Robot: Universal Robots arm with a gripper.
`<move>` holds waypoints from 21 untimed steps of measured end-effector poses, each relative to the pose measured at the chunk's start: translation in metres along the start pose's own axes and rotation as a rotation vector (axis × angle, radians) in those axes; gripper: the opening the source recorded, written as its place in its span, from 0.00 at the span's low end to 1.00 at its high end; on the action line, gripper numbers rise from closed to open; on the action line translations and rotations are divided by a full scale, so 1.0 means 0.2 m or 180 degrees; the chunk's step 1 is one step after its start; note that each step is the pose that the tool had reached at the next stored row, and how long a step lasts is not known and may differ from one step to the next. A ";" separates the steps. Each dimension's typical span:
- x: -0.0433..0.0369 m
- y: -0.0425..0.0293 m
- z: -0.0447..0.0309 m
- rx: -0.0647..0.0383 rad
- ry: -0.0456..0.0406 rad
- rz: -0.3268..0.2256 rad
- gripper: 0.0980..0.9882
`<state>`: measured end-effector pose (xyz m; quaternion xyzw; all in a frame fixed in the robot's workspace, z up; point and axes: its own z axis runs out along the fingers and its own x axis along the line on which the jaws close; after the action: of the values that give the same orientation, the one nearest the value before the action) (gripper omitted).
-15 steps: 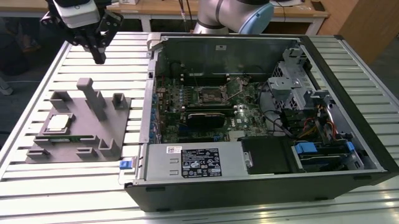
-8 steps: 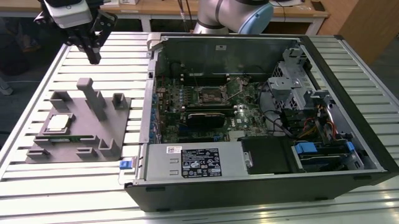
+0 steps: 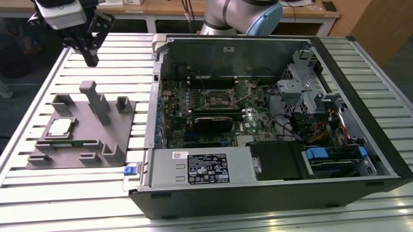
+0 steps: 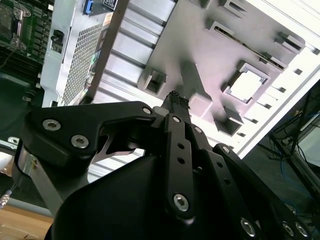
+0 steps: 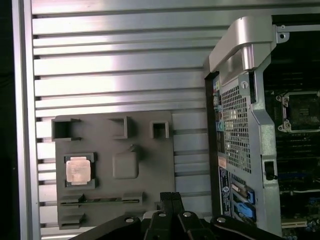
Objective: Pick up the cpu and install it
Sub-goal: 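Reach for the cpu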
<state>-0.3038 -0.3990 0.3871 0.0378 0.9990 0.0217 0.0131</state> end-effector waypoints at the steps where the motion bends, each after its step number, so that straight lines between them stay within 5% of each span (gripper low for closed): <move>1: 0.006 0.000 0.000 0.0000 0.0000 0.0000 0.01; 21: 0.109 -0.009 0.005 0.0000 0.0000 0.0000 0.01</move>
<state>-0.3257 -0.3990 0.3856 0.0378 0.9990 0.0217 0.0131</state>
